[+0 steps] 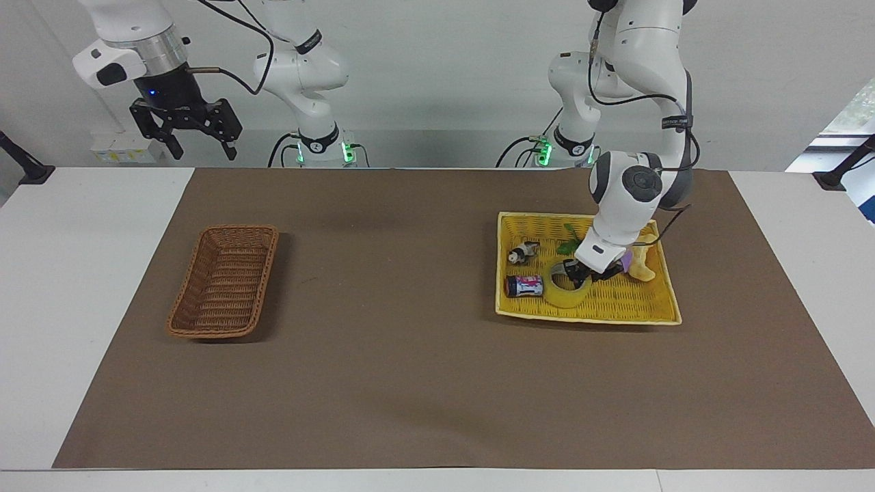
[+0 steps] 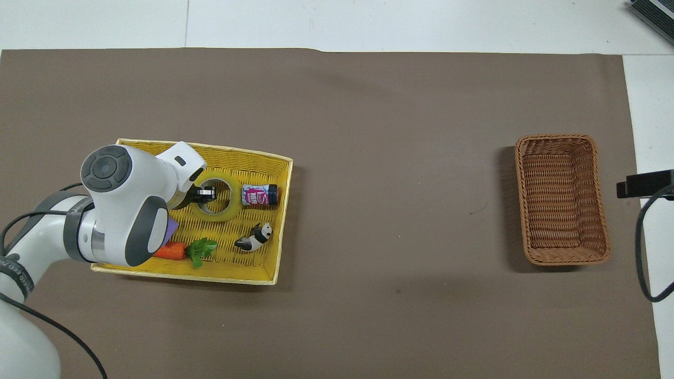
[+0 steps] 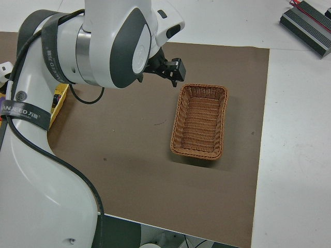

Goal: Move tape to another basket
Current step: 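Reach the left gripper down into the yellow tray toward the tape roll, then close the left gripper on the rim of the yellow tape roll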

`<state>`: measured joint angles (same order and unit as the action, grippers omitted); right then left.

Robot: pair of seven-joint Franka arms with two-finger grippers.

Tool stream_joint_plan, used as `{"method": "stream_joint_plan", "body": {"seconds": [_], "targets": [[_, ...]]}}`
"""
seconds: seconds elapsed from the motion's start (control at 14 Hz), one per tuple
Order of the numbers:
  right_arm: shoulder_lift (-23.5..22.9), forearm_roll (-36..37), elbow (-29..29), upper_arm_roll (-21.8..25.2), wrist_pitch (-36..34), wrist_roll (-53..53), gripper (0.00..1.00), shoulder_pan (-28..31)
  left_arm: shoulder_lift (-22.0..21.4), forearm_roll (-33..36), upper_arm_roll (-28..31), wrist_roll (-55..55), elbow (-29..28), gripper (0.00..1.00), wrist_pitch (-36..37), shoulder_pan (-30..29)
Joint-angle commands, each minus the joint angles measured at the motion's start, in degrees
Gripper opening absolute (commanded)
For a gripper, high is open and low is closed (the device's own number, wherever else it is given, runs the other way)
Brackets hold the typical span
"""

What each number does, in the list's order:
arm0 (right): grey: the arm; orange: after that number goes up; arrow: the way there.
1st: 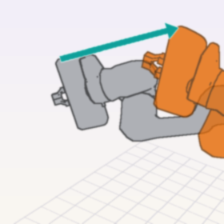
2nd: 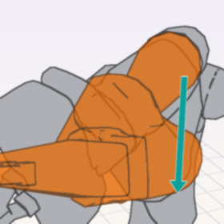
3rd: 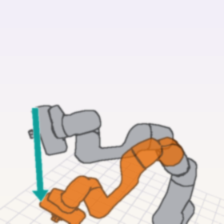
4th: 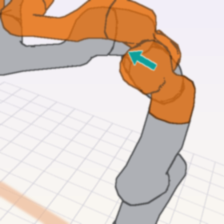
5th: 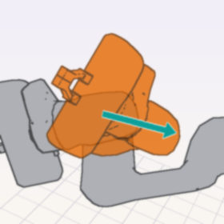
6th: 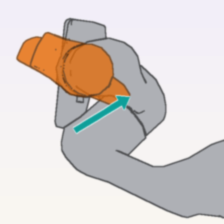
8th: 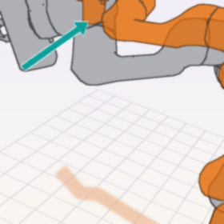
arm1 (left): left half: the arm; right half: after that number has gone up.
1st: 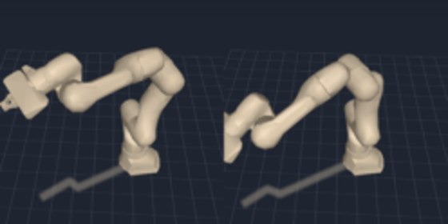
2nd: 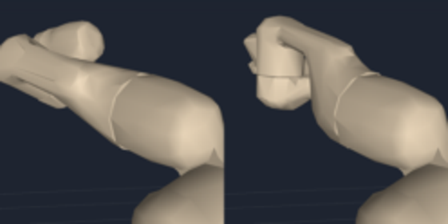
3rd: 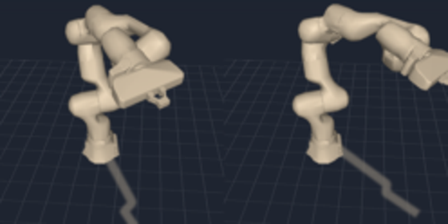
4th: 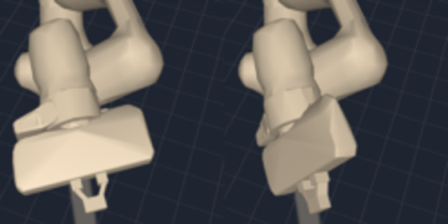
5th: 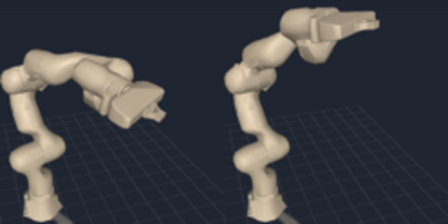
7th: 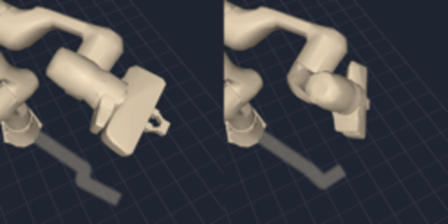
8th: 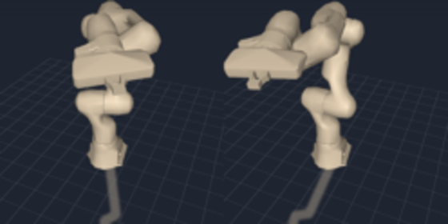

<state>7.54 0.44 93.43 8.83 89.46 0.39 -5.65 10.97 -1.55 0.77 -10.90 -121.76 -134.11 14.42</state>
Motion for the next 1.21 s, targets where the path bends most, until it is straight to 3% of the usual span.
{"method": "stream_joint_plan", "body": {"seconds": [0.0,0.36,0.79,0.93,1.14], "targets": [[0.73,0.09,0.35,-0.39,-0.78,1.37,1.00,0.38,-1.57,-0.64,0.81,-0.44,5.54,0.00,8.65,0.34],[0.73,0.09,0.35,-0.39,-0.78,1.37,1.00,0.38,-2.70,-0.64,0.98,-1.23,16.19,0.00,22.73,-0.62],[0.81,0.09,0.35,-0.39,-0.78,1.46,1.00,0.38,-7.28,-0.73,0.02,-5.44,16.73,0.00,27.06,2.62],[0.81,0.09,0.35,-0.39,-0.78,1.37,1.00,0.38,-7.37,-5.53,-1.03,-8.33,17.08,0.00,26.53,3.85],[0.81,0.09,0.35,-0.39,-0.78,1.37,1.00,0.38,-7.28,-20.12,-2.17,-8.26,17.17,0.00,26.01,3.95]]}}
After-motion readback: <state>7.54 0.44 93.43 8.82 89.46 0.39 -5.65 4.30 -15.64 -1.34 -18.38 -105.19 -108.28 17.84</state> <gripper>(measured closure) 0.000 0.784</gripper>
